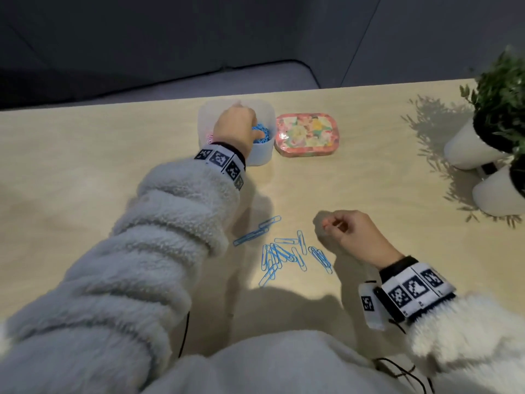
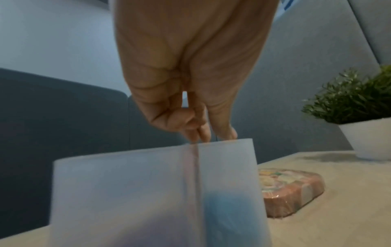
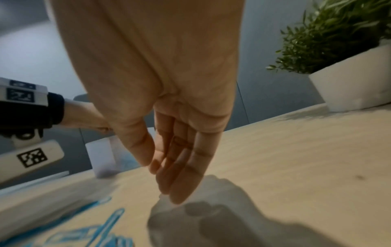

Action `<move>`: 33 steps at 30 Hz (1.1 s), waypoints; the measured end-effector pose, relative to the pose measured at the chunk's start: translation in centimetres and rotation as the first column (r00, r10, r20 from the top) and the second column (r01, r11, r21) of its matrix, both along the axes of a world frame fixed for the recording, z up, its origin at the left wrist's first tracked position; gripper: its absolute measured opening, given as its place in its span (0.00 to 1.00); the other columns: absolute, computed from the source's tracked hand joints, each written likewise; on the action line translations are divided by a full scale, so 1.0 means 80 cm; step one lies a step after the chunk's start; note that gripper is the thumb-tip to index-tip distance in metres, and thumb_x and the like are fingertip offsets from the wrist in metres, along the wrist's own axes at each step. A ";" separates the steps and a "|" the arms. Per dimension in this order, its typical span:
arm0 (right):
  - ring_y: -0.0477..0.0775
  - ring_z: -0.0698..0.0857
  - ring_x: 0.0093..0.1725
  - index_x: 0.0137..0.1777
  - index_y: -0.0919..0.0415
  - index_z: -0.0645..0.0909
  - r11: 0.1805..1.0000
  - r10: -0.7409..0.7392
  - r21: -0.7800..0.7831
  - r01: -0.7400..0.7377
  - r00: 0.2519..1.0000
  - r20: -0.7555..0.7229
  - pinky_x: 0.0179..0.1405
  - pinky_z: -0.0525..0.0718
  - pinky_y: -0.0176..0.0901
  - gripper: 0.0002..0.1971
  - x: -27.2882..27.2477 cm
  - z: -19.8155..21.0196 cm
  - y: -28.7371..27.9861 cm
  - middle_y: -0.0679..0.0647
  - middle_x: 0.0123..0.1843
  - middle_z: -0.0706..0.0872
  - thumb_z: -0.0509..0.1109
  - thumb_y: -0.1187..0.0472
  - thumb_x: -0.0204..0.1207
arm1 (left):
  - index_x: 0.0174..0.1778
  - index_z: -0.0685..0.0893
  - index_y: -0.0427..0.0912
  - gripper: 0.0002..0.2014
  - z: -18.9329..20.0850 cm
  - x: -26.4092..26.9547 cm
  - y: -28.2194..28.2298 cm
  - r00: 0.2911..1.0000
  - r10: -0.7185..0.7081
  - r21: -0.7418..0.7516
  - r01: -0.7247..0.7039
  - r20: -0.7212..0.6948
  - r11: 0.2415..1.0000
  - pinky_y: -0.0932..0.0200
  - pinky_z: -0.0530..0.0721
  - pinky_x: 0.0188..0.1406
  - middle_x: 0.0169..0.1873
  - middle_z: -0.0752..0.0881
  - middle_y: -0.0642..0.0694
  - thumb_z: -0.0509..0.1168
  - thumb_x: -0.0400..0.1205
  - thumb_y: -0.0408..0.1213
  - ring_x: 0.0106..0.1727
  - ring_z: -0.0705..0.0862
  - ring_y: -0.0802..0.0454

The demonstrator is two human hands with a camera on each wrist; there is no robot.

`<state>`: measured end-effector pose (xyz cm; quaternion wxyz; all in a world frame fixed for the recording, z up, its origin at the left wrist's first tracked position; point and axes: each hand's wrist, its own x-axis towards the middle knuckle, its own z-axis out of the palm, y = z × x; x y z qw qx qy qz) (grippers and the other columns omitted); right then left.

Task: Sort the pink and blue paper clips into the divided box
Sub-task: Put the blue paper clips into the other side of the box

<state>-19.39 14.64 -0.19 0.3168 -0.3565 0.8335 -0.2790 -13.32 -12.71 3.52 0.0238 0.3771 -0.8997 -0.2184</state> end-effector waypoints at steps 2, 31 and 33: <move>0.45 0.78 0.29 0.32 0.59 0.78 0.996 0.052 0.076 -0.045 0.995 -0.085 0.33 0.75 0.34 0.07 0.006 -0.001 0.015 0.52 0.29 0.83 0.69 0.66 0.71 | 0.50 0.83 0.35 0.13 -0.002 0.020 0.013 0.987 0.012 0.013 -0.010 -0.162 1.000 0.50 0.75 0.54 0.56 0.79 0.35 0.67 0.77 0.42 0.55 0.80 0.38; 0.58 0.69 0.61 0.67 0.55 0.71 0.769 0.634 0.301 -0.564 0.735 -0.243 0.56 0.78 0.53 0.41 0.056 -0.034 -0.060 0.57 0.61 0.70 0.81 0.43 0.55 | 0.61 0.77 0.38 0.32 -0.100 0.167 0.191 0.992 -0.120 0.238 0.108 0.036 0.965 0.44 0.77 0.56 0.54 0.75 0.37 0.72 0.65 0.52 0.55 0.75 0.39; 0.59 0.69 0.62 0.70 0.57 0.72 0.790 0.608 0.274 -0.549 0.758 -0.234 0.61 0.76 0.53 0.35 0.068 -0.041 -0.050 0.58 0.63 0.70 0.79 0.54 0.62 | 0.60 0.79 0.37 0.22 -0.102 0.161 0.192 0.992 -0.120 0.238 0.110 0.027 0.965 0.44 0.76 0.57 0.56 0.75 0.37 0.71 0.71 0.40 0.56 0.76 0.38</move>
